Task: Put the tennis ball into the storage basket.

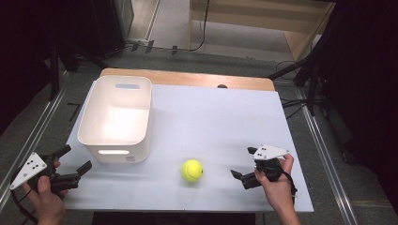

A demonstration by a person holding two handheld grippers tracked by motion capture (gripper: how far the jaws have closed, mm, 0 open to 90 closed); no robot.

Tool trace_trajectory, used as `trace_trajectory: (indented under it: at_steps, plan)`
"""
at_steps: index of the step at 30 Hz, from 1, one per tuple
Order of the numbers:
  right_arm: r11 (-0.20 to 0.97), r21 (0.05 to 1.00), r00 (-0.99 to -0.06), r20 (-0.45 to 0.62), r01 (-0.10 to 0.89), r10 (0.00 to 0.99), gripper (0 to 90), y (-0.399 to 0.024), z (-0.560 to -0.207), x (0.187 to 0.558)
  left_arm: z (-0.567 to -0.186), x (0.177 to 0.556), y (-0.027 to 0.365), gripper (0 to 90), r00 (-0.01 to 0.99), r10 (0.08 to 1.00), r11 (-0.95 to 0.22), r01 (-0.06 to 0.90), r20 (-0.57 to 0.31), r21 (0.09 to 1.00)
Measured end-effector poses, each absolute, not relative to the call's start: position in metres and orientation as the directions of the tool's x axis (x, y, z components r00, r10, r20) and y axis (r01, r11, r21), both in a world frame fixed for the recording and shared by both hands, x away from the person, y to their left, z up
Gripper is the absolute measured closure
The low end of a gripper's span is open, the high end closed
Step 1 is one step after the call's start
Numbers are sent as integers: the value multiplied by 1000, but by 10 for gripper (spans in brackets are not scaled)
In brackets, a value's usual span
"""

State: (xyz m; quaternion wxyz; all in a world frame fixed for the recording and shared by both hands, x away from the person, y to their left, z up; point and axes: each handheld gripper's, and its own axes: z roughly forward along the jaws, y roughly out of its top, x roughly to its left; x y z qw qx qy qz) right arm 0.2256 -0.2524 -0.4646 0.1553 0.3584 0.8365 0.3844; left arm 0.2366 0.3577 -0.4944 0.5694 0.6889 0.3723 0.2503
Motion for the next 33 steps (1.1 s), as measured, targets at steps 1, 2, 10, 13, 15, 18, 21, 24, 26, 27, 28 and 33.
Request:
trace_trajectory:
  at_steps: [1,2,10,13,15,18,21,24,26,27,28,33]
  plan:
    - [455,750,-701,16,480,713,0,-250,-464,226,-494,237,358,0,597,798,-73,228,-80,971]
    - [455,750,-701,16,480,713,0,-250,-464,226,-494,237,358,0,597,798,-73,228,-80,971]
    - [504,724,-741,14,471,672,0,-234,-461,231,-495,237,357,0,601,795,-76,229,-79,970]
    - [522,714,-753,11,467,658,0,-229,-460,232,-495,237,357,0,601,796,-77,229,-79,971]
    - [531,706,-758,11,468,653,0,-226,-460,233,-495,237,357,0,601,795,-75,228,-80,971]
    - [545,699,-770,13,464,638,0,-221,-460,234,-495,237,357,0,601,795,-75,229,-80,971]
    - [554,693,-778,17,462,628,0,-216,-459,235,-495,237,357,0,602,795,-76,229,-80,970]
    - [567,685,-787,15,458,617,0,-211,-459,237,-495,237,357,0,602,794,-75,229,-80,971]
    - [576,678,-793,17,457,609,0,-209,-459,238,-495,237,358,0,602,794,-75,230,-81,970]
    - [580,675,-795,15,456,606,0,-207,-459,239,-495,237,358,0,602,794,-74,229,-82,971]
    - [586,674,-800,13,450,600,0,-206,-459,239,-495,237,358,0,602,794,-74,229,-82,971]
    - [597,667,-811,18,446,585,0,-200,-459,241,-495,237,358,0,603,794,-73,230,-83,971]
